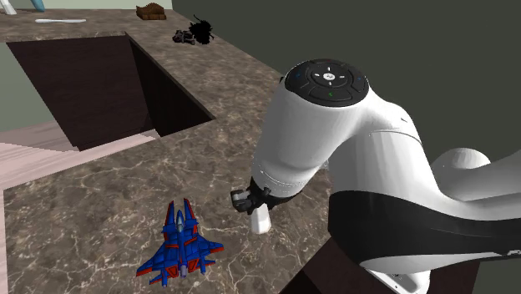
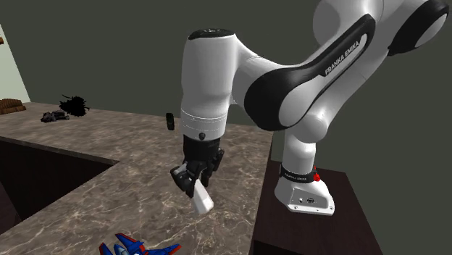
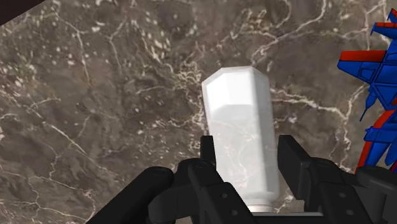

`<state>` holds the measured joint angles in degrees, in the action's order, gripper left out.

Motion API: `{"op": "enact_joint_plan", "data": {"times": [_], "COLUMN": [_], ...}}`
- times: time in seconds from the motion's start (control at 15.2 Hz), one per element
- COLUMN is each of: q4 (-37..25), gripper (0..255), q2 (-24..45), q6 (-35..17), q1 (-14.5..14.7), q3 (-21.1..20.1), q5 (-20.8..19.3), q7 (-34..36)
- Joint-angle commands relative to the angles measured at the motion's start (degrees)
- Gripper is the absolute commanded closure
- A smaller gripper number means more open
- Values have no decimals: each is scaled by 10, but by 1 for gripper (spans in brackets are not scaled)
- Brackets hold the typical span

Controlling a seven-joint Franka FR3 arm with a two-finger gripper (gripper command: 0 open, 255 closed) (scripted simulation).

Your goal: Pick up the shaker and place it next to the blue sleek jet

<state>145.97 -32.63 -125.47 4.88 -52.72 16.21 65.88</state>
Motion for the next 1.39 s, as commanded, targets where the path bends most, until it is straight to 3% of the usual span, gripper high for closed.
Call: {"op": "enact_joint_plan", "data": {"times": [0.0, 0.4, 0.92, 0.99, 1.32], "q4": [8, 32, 32, 32, 32], "gripper": [255, 255, 255, 0, 0], "q2": [9, 43, 43, 43, 43], "q6": [-18, -76, -76, -76, -76], "q1": [-5, -28, -28, -28, -28], "q3": [-10, -49, -49, -49, -49], "q5": [-1, -7, -7, -7, -7], "q7": [4, 21, 21, 21, 21]}}
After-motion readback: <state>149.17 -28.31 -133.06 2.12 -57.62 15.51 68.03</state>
